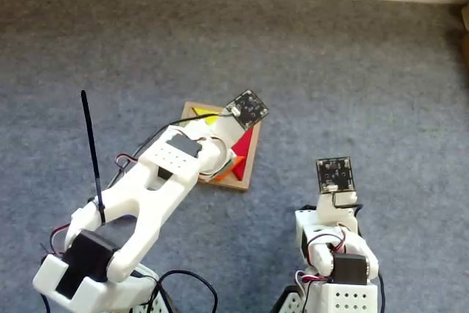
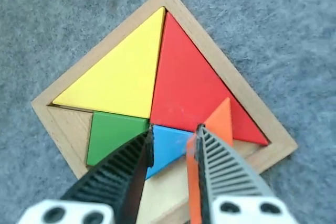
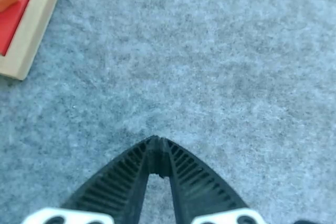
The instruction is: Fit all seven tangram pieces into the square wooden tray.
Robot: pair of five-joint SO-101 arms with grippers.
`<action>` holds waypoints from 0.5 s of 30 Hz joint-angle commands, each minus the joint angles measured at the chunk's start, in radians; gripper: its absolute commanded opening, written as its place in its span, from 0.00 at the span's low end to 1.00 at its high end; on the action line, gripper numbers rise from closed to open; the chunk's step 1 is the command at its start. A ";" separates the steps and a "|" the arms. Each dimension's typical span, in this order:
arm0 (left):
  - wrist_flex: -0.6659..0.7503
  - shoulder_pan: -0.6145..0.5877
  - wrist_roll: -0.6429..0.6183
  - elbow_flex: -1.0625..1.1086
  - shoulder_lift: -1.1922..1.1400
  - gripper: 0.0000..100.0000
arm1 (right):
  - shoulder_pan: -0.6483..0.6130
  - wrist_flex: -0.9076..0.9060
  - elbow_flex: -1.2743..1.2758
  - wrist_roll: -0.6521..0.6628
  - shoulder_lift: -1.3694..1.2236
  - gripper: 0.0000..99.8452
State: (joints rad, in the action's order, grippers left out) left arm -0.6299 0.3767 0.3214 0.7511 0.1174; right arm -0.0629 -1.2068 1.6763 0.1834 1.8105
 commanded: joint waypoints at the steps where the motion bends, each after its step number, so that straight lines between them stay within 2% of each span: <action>1: -0.021 0.019 0.006 -0.005 0.039 0.15 | 0.012 -0.008 0.143 0.000 -0.013 0.02; 15: -0.034 0.016 0.003 0.174 0.390 0.15 | 0.012 -0.008 0.143 0.000 -0.013 0.02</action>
State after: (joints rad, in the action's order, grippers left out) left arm -0.6483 0.3828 0.3199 0.9229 0.4457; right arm -0.0629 -1.2068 1.6763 0.1834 1.8105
